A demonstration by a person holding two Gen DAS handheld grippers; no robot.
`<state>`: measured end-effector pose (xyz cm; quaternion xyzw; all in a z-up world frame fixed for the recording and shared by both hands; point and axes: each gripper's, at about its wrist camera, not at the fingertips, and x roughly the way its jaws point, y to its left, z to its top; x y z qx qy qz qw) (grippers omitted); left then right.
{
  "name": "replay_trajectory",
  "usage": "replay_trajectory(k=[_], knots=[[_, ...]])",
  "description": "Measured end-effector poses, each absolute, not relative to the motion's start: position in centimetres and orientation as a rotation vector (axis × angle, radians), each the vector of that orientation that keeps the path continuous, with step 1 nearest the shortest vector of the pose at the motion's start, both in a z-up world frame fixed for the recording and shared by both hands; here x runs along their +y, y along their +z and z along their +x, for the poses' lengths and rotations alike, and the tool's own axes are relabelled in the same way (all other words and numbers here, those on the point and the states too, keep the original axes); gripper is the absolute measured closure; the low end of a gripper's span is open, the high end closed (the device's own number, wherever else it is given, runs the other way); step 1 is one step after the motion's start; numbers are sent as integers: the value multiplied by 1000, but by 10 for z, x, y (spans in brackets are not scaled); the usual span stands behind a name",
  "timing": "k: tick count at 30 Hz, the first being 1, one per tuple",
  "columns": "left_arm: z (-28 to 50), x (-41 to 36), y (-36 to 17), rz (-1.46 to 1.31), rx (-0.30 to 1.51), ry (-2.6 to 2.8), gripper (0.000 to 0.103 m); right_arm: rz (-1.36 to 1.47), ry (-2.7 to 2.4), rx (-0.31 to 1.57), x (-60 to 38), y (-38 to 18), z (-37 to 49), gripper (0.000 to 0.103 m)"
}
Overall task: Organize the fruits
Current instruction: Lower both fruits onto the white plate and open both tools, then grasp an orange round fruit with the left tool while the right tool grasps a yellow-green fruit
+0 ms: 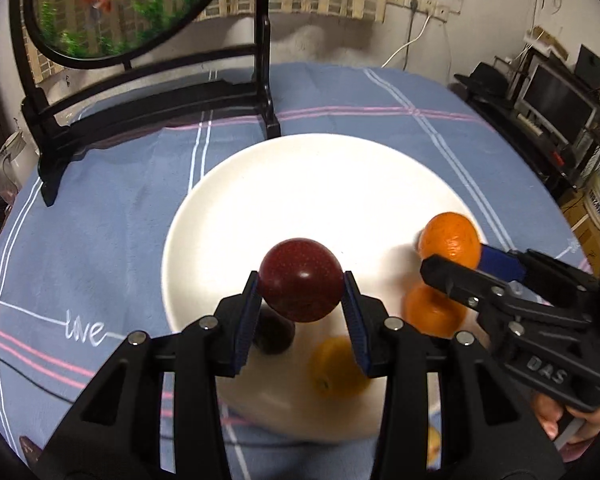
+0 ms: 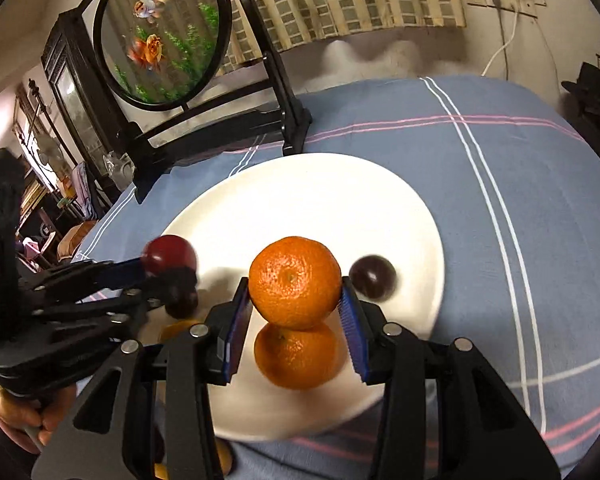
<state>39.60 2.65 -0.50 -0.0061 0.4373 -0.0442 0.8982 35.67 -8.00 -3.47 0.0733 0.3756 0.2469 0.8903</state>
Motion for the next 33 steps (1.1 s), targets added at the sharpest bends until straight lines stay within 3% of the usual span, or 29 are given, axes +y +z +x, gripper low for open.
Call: replay_trajectory(k=[2, 6, 9, 12, 19, 26, 33], knots=[[400, 26, -10, -18, 928, -74, 60, 133, 517, 778, -78, -35, 358, 57], [381, 31, 5, -12, 864, -31, 23, 127, 504, 757, -86, -20, 344, 52], [344, 37, 26, 8, 801, -31, 10, 104, 531, 699, -96, -5, 310, 45], [301, 48, 39, -13, 738, -40, 3, 67, 586, 654, -103, 1, 266, 45], [236, 64, 18, -51, 730, -48, 3, -37, 767, 652, -112, -16, 186, 45], [200, 77, 3, -111, 730, -56, 3, -173, 761, 738, -109, -39, 163, 45], [191, 83, -5, -110, 725, -11, 3, -243, 759, 802, -100, -52, 156, 56]])
